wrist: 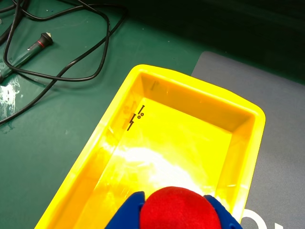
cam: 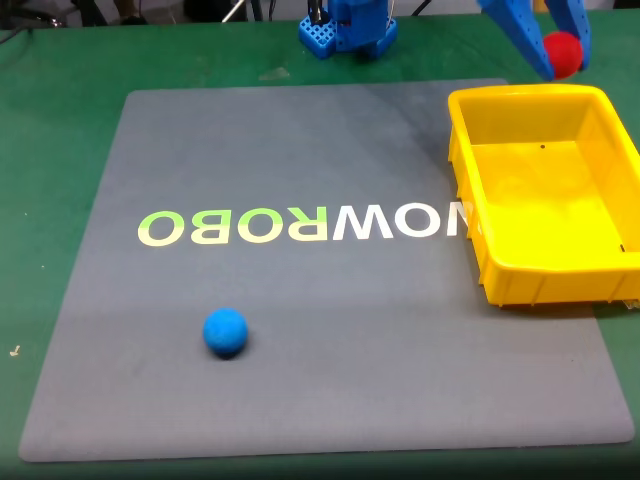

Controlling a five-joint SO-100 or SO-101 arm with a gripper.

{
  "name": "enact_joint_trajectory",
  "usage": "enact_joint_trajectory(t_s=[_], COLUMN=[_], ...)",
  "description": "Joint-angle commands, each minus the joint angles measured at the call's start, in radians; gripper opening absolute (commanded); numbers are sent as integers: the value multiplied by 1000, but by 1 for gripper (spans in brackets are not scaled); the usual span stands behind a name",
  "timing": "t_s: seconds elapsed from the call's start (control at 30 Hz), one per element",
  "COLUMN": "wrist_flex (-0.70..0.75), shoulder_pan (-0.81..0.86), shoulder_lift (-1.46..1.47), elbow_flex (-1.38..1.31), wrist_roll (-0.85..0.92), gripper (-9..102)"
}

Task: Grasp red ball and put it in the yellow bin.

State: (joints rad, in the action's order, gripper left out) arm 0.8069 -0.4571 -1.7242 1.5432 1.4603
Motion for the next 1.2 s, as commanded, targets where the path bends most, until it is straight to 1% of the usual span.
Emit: enact_joint_trajectory(t_s=[0.0,0.07,0.13,0.43,0.53,0.6,0.67,0.77,0.87,0.97,1.0,1.17], wrist_flex=[-34,-37,-37,-32,-32,-37,-34,-46,-37,61,91,170], shoulder_pan=[15,23,28,51,63,75,94,138,201,279,301,396], shoulder_lift=[-14,-14,-14,-26,-64,-141,-273,-529,-828,-1042,-1085,-1293], elbow_flex=[-48,-48,-48,-44,-3,89,242,551,865,1039,1074,1262], wrist_roll=[-14,-21,-23,-26,-18,-3,15,58,110,129,129,149], gripper=[29,34,36,35,34,32,28,22,12,1,0,0])
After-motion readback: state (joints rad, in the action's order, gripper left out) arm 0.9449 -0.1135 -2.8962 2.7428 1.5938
